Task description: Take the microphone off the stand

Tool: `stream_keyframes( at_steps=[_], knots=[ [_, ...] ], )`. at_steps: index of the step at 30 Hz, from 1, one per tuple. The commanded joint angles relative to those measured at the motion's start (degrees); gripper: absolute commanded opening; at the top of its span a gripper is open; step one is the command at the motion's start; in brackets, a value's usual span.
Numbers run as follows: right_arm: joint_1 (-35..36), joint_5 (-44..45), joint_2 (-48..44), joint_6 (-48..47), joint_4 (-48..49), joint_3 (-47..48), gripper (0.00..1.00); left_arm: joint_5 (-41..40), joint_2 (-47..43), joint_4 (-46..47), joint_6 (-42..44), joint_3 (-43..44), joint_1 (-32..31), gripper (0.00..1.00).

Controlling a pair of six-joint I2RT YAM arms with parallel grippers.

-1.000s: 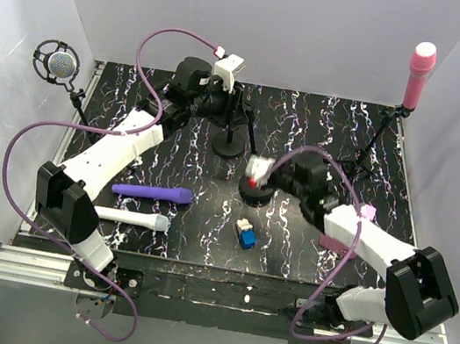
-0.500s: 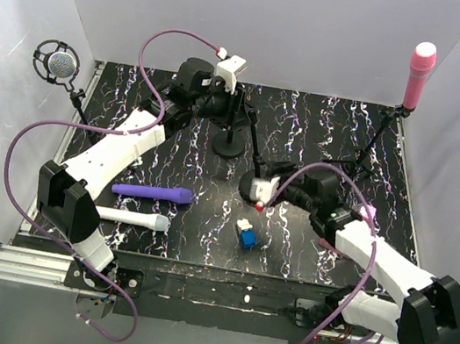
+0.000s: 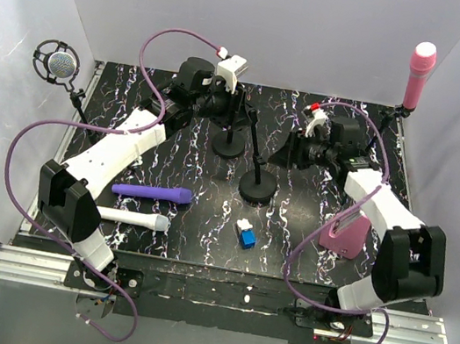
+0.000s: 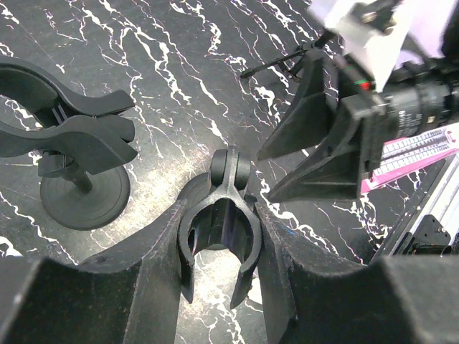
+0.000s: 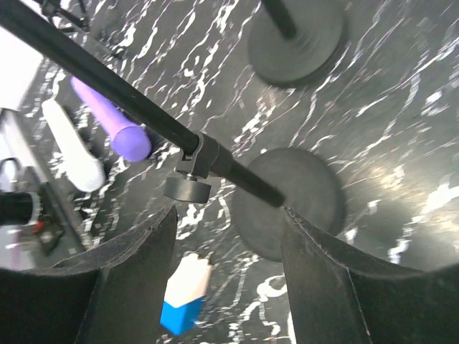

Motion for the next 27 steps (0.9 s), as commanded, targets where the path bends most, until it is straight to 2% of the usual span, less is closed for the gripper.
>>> stream_keyframes(
  at_steps=[1,11,16,20,27],
  knots=[
    [0.4,-8.7,3.5,14.1,0.5,3.3,0.66,1.5,-0.1,-1.6,-0.2,1.4,-0.3,0.00],
    [0.2,-10.3,9.0,15.8,1.2,5.2,0.63,1.1,0.2,-1.3,0.0,1.6,-0.3,0.00],
    [0.4,-9.6,9.3,14.9,1.4,4.3,0.59,0.9,0.3,-1.1,0.2,1.4,-0.3,0.00],
    [0.3,-9.0,9.3,13.8,1.8,3.6,0.51,0.8,0.3,-0.9,0.4,1.2,-0.3,0.00],
    [1.2,-9.7,8.9,12.7,2.6,3.2,0.47,0.9,0.4,-0.7,0.1,1.1,-0.3,0.00]
  ],
)
